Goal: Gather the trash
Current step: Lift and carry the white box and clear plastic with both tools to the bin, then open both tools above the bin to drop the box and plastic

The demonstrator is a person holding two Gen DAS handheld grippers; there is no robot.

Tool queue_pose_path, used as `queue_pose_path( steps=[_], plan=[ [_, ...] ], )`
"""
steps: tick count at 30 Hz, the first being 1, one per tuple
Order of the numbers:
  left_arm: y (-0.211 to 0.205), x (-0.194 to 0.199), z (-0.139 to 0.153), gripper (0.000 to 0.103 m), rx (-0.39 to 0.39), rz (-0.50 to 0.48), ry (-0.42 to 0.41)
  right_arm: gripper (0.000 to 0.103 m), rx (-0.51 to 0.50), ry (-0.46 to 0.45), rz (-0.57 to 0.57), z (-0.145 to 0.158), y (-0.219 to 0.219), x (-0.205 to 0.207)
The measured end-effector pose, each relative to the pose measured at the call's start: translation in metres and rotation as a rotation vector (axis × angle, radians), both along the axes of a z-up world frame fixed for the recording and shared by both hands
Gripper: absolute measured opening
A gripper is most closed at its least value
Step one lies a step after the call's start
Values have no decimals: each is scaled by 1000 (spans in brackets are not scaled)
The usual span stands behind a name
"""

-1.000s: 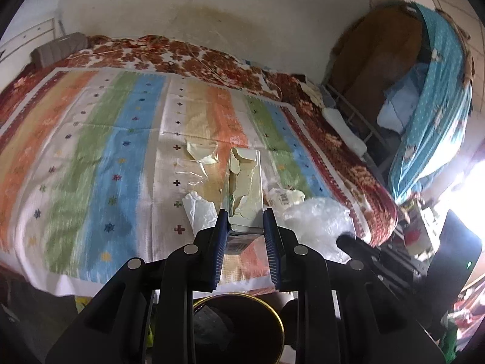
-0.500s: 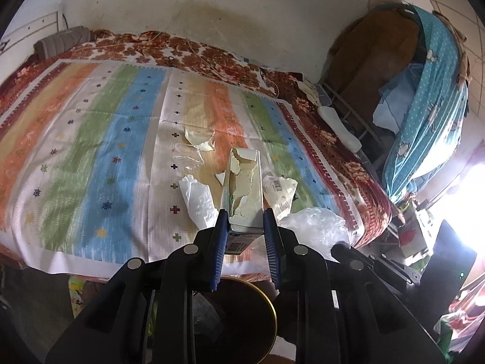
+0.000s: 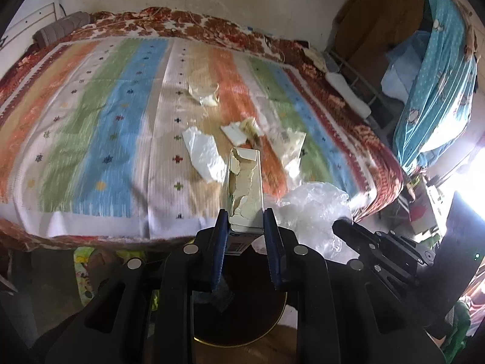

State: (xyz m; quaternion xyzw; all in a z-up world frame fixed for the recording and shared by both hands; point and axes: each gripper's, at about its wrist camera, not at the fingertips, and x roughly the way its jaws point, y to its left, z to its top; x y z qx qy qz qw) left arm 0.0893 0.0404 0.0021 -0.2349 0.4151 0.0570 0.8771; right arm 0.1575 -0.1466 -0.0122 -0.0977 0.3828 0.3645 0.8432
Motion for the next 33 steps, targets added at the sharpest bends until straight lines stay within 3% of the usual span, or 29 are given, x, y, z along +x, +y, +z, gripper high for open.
queue_pose_path(
  steps=[8, 16, 33],
  plan=[
    [-12, 0, -22, 23, 41, 25, 83, 3, -66, 37, -1, -20, 7, -7],
    [-14, 4, -45, 23, -32, 21, 174, 3, -148, 87, -9, -46, 18, -12],
    [-19, 14, -74, 24, -72, 4, 299, 3, -188, 226, 16, -78, 24, -15]
  ],
)
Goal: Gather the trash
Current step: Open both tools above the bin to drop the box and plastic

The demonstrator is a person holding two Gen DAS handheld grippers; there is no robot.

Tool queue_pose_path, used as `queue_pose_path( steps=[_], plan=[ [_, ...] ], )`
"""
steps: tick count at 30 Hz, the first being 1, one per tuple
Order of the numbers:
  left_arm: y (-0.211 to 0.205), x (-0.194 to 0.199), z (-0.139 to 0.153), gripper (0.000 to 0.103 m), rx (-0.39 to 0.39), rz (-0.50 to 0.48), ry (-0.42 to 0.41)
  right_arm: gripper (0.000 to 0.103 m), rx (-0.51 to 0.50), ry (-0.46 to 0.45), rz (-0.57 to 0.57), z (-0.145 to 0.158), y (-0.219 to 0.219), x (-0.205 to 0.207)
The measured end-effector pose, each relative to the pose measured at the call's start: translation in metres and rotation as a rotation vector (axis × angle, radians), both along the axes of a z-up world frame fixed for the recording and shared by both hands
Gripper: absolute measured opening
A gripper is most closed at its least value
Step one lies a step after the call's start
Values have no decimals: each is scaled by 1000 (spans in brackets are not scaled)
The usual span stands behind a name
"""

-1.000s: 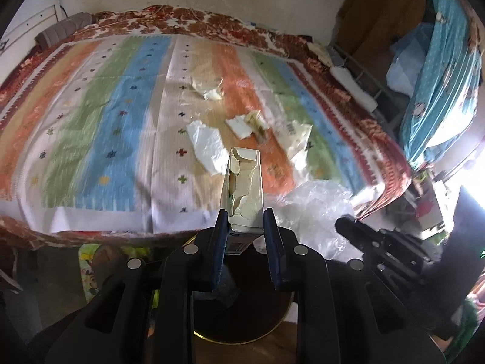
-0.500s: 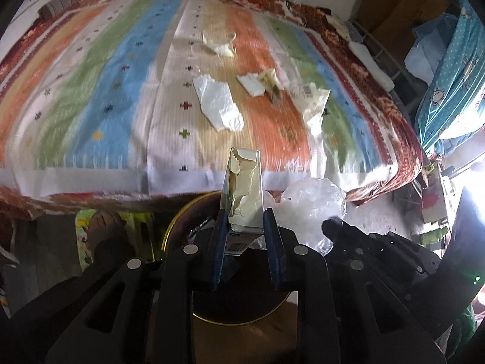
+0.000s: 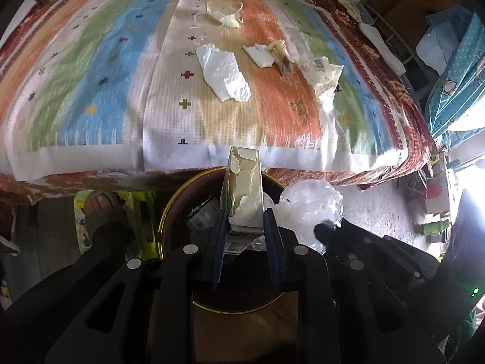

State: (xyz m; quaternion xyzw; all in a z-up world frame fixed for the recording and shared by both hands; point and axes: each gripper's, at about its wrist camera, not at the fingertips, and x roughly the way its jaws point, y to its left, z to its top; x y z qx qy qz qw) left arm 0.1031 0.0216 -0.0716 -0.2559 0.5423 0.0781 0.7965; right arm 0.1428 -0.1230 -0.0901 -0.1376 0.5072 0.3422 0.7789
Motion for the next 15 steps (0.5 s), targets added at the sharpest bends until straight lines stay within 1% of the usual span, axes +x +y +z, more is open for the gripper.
queue_pose_path(
  steps=[3, 6, 9, 12, 13, 14, 15],
  plan=[
    [-2, 1, -3, 24, 1, -7, 11, 3, -10, 18, 7, -7, 3, 0],
    [-2, 2, -5, 24, -2, -9, 21, 3, -5, 58, 10, -12, 6, 0],
    [-1, 2, -6, 24, -6, -6, 28, 3, -20, 67, 10, -17, 9, -1],
    [-2, 3, -8, 25, -20, -12, 34, 7, -12, 108, -3, -21, 7, 3],
    [-2, 4, -8, 28, -30, -16, 36, 13, -5, 123, -10, -22, 6, 4],
    [-1, 4, -9, 33, -41, -14, 38, 26, 9, 137, -19, -21, 4, 6],
    [1, 4, -9, 43, -40, -6, 40, 30, 19, 140, -27, -20, 3, 8]
  ],
)
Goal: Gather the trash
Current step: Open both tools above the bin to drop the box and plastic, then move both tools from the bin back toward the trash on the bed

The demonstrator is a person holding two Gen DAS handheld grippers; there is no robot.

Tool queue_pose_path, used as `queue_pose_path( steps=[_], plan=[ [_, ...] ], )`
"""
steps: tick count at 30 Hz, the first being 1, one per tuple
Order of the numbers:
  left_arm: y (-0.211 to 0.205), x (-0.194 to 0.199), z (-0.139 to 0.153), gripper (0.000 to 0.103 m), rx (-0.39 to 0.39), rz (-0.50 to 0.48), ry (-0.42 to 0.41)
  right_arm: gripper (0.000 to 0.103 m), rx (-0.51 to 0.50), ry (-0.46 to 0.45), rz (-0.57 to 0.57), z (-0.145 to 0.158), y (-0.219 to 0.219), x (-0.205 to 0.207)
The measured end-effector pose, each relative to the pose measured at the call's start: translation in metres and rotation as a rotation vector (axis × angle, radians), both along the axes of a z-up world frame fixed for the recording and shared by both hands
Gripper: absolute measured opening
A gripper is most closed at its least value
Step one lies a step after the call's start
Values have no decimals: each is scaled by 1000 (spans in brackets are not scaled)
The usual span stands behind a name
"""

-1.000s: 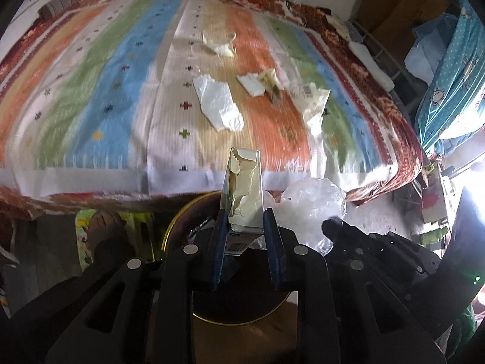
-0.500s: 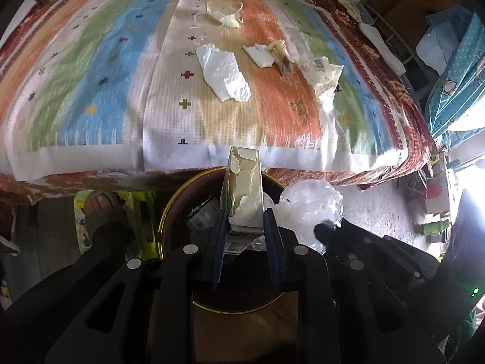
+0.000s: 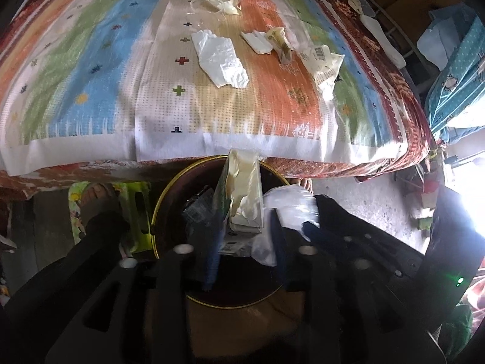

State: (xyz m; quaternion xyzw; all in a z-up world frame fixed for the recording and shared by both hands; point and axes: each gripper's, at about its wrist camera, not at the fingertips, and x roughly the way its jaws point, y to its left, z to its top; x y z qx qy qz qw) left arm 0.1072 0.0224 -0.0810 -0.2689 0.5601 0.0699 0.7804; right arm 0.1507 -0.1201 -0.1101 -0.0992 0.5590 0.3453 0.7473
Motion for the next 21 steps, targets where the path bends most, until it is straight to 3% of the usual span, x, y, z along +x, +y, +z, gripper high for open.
queue_pose_path(
  steps=[9, 14, 18, 21],
  plan=[
    [23, -2, 8, 49, -19, 101, -31, 36, 68, -12, -61, 16, -10, 13],
    [30, 1, 19, 58, -12, 118, -75, 42, 102, -47, -62, 31, -9, 19],
    [37, 3, 28, 71, 11, 137, -107, 44, 110, -90, -39, 45, -8, 26],
    [44, 6, 32, 78, 10, 156, -129, 53, 107, -149, -30, 61, -9, 34]
  ],
)
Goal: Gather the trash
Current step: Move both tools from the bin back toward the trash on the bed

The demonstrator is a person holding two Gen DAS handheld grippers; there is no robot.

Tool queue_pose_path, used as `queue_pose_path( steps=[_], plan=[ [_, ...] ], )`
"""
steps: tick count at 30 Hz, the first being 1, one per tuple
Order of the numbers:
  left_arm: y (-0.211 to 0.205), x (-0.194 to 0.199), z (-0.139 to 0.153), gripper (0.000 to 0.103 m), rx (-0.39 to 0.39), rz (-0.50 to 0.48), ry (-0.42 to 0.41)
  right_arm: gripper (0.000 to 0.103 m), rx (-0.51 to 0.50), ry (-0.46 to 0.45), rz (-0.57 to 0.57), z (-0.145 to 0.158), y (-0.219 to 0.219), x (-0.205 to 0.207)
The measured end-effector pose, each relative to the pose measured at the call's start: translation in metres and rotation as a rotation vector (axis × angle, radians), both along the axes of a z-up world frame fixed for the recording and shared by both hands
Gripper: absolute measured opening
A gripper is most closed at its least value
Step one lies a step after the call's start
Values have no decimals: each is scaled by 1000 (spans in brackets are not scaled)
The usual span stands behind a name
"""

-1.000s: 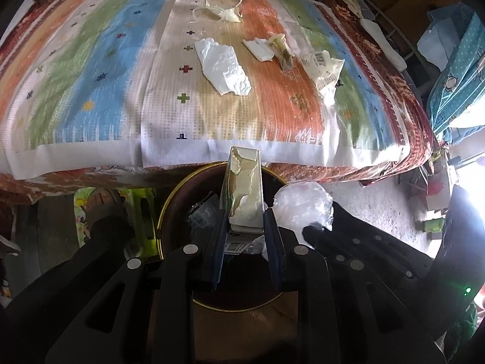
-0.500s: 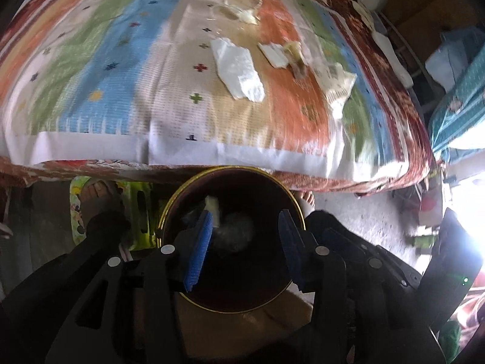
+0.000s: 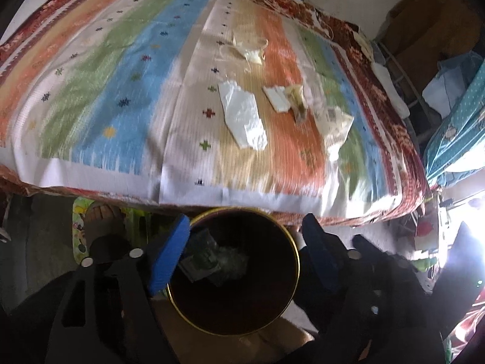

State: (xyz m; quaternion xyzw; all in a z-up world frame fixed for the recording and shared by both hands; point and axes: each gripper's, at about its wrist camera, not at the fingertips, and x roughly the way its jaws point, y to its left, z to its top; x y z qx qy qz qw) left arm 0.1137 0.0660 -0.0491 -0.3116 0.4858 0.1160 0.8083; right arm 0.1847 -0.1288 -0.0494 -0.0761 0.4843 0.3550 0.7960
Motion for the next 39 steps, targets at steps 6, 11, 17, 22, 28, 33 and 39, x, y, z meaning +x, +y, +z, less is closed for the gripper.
queue_pose_path(
  steps=[6, 11, 17, 22, 28, 33, 39],
  plan=[
    [14, 8, 8, 87, 23, 37, -27, 66, -4, -80, -5, 22, -6, 20],
    [25, 23, 3, 97, -33, 19, -5, 81, 32, -70, 6, 32, -8, 36],
    [35, 36, 2, 97, -16, 53, 13, 93, 1, -149, 0, 42, 0, 59],
    [42, 54, 0, 97, 8, 47, 28, 94, -30, -183, -17, 39, 11, 86],
    [51, 76, -6, 97, 3, 49, 43, 94, -24, -171, -39, 30, 18, 111],
    [55, 92, -13, 97, 9, 39, 60, 94, 1, -153, -61, 24, 22, 126],
    [59, 110, -22, 97, 47, 8, 71, 93, 11, -150, -73, 15, 32, 140]
  ],
)
